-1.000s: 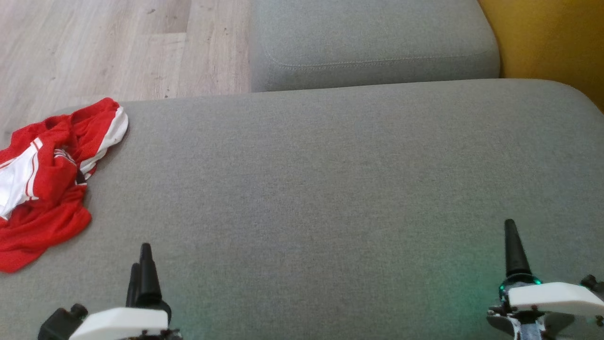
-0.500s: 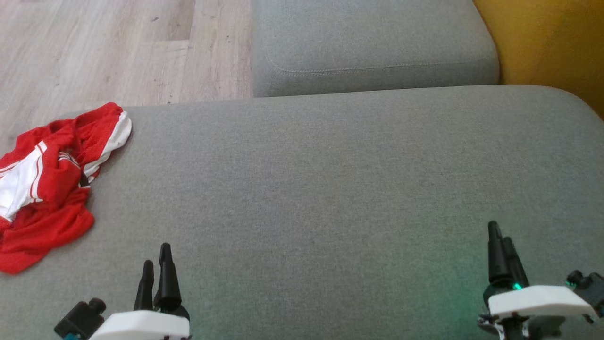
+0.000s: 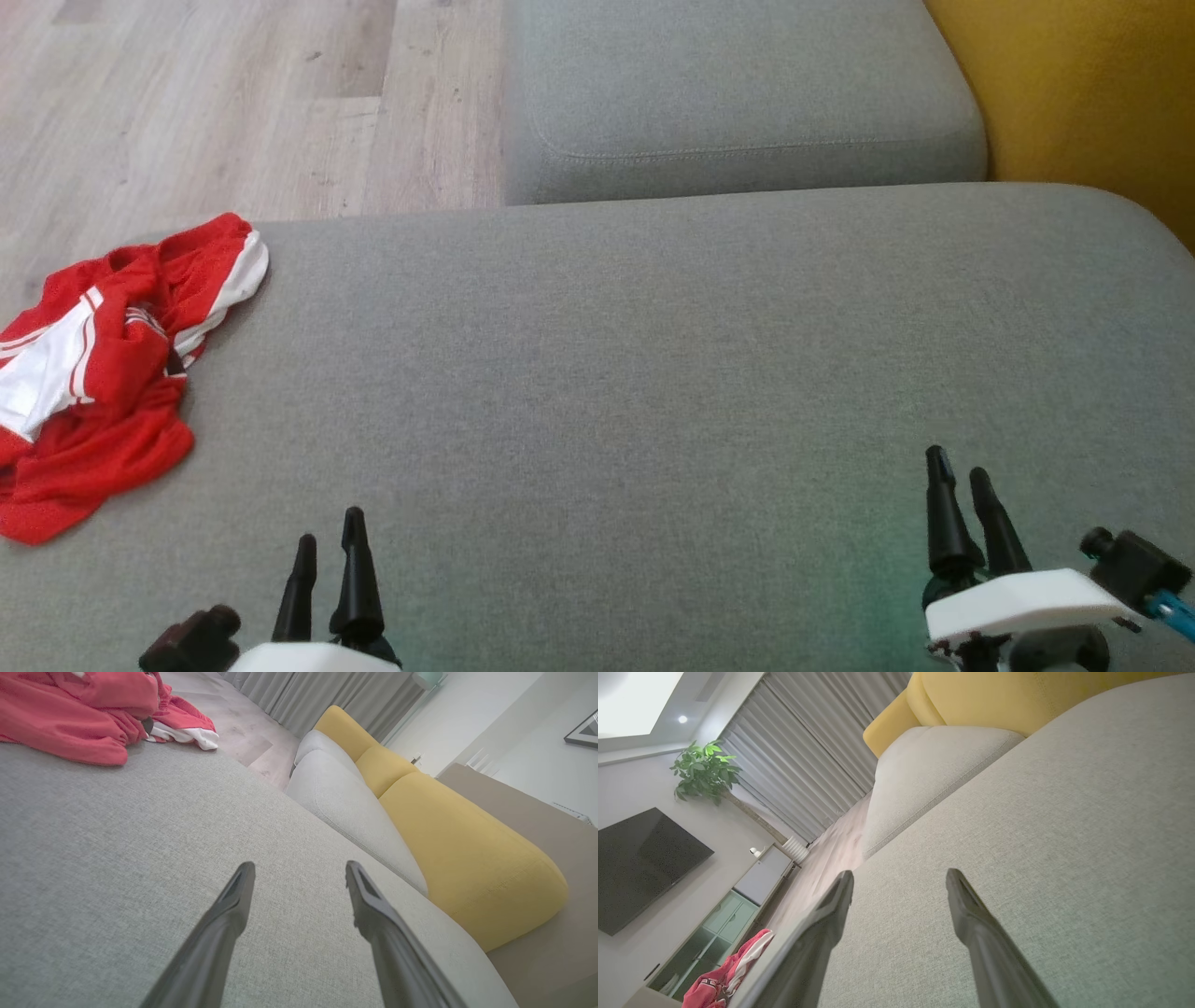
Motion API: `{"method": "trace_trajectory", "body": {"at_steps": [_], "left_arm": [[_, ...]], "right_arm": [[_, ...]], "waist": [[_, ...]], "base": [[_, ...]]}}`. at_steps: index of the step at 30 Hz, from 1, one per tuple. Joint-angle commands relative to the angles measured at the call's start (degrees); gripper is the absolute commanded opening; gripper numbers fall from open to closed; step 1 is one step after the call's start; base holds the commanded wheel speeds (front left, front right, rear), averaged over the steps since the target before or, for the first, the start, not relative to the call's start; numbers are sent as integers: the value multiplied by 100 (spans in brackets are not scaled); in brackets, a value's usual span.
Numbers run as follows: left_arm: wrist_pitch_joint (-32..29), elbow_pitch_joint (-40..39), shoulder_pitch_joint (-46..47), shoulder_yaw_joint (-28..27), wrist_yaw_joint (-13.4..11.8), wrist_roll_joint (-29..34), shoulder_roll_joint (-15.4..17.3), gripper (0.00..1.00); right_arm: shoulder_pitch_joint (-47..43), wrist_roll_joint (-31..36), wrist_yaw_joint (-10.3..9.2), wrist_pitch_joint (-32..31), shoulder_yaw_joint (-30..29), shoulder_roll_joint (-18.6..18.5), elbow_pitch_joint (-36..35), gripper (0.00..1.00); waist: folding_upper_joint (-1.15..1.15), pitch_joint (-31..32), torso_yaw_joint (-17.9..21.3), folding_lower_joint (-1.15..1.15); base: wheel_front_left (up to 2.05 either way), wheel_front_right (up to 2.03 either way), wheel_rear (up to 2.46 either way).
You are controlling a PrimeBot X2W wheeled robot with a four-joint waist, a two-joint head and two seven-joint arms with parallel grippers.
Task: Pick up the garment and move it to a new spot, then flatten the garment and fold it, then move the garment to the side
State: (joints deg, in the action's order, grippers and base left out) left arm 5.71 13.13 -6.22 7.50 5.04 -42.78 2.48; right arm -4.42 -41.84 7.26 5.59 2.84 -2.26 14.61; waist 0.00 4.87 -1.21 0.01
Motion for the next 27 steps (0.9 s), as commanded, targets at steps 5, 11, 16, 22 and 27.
{"method": "trace_trajectory", "body": {"at_steps": [5,11,16,22,27], "left_arm": [[168,-145,111,-27,-58,509,30,100],[252,-144,56,-8,-84,836,31,100],[336,-158,19,12,-95,1158,32,100],[437,-102,-29,36,-122,1508,34,100],[521,-34,-30,28,-137,1798,45,100]], "right_arm": [[69,576,16,176,192,-41,-192,100],[49,965,16,261,249,-43,-216,100],[22,1341,17,345,327,-45,-259,100],[-6,1794,18,447,420,-48,-292,100],[-9,2171,19,531,465,-51,-296,100]], "waist": [[0,49,-22,-1],[0,71,-35,-1],[0,82,-45,-1],[0,92,-45,-1],[0,92,-46,-1]], "base": [[0,0,0],[0,0,0],[0,0,0],[0,0,0],[0,0,0]]}}
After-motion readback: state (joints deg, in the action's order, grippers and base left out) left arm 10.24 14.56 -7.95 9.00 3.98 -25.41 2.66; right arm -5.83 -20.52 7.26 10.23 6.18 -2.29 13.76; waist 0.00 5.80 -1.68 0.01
